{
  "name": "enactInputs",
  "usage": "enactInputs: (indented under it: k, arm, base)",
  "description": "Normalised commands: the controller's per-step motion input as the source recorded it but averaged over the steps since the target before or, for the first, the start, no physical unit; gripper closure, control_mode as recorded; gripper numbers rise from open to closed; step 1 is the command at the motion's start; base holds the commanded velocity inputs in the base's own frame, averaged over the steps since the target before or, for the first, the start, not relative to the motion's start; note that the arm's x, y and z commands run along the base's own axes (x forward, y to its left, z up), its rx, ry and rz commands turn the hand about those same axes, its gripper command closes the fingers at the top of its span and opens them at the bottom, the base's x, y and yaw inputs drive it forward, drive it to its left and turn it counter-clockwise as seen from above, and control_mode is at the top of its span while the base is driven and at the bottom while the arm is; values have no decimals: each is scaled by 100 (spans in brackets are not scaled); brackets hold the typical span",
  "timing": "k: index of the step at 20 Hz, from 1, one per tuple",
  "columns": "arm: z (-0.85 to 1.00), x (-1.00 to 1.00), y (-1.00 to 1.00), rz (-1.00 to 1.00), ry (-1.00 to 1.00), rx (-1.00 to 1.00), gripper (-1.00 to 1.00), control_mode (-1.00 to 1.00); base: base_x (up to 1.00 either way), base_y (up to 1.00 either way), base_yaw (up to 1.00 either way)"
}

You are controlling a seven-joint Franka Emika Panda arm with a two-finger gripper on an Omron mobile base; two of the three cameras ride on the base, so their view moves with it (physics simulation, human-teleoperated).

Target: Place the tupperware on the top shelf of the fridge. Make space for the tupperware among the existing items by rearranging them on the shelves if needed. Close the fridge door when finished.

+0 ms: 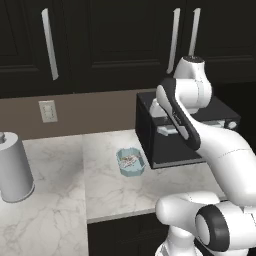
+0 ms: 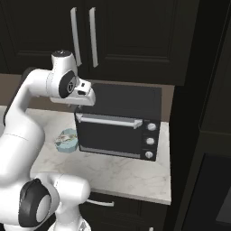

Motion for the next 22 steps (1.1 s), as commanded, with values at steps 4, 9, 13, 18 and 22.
enactInputs:
  k: [4, 9, 13, 18, 22]
  arm:
    - [-16, -6, 0, -1, 0, 0, -100, -100]
    - [-40, -13, 28, -6, -3, 0, -100, -100]
    - [-42, 0, 46, -7, -2, 0, -100, -100]
    - [-54, -2, 25, -10, 0, 0, -100, -100]
    - [-58, -1, 18, -11, 0, 0, -100, -100]
  base:
    - [0, 0, 0]
    - [0, 0, 0]
    - [0, 0, 0]
    - [0, 0, 0]
    - [0, 0, 0]
